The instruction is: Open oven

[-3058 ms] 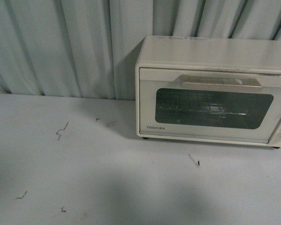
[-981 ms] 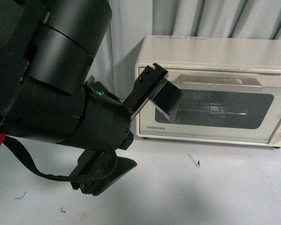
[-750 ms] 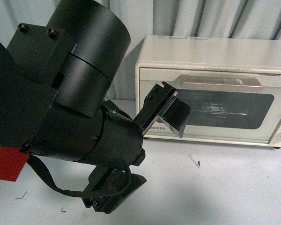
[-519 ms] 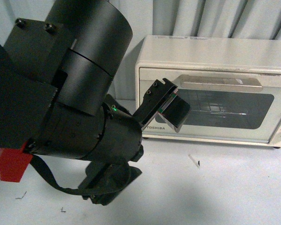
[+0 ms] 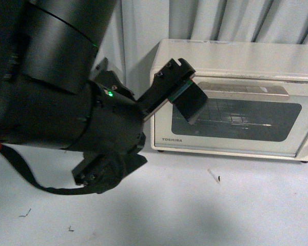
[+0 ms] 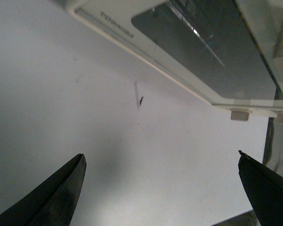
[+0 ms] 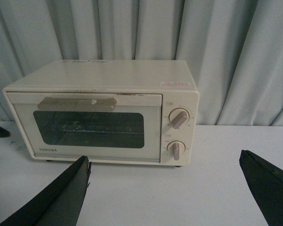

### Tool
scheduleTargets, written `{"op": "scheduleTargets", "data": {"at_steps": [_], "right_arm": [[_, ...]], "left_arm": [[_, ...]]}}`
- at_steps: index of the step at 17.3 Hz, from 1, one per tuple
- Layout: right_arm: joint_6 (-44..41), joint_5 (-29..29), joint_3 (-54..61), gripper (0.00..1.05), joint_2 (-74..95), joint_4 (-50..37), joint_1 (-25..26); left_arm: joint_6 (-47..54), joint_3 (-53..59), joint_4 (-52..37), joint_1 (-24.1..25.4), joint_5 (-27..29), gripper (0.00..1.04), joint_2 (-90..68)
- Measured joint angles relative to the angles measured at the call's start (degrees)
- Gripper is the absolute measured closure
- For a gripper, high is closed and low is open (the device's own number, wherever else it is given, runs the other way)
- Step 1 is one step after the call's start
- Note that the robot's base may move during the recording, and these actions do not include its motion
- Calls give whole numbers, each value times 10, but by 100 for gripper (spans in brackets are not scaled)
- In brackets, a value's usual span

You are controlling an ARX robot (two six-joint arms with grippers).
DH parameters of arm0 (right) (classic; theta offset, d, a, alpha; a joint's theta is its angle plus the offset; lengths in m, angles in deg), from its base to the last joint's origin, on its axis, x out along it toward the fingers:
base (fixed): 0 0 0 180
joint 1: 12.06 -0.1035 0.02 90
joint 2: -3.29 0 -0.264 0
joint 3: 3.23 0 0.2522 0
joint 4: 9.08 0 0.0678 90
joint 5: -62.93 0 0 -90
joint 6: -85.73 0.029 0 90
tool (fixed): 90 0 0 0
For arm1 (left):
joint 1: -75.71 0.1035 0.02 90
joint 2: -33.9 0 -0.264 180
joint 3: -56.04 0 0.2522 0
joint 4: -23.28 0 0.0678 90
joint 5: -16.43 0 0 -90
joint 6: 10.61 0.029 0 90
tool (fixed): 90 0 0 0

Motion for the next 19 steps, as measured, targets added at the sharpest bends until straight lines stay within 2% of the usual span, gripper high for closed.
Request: {"op": "scheduleTargets", "data": {"at_steps": [3, 6, 13, 19], "right_arm": [[0, 0, 0, 6, 0, 0, 0], [0, 0, 0, 6, 0, 0, 0], [0, 0, 0, 6, 0, 0, 0], [0, 0, 0, 6, 0, 0, 0]], "left_arm": [[-95, -82, 2, -39, -87, 7, -103], [-162, -192, 56, -62, -141, 7, -191], [-134, -196, 74, -38, -167, 7, -256], [-124, -171, 71, -37, -142, 7, -264]]}}
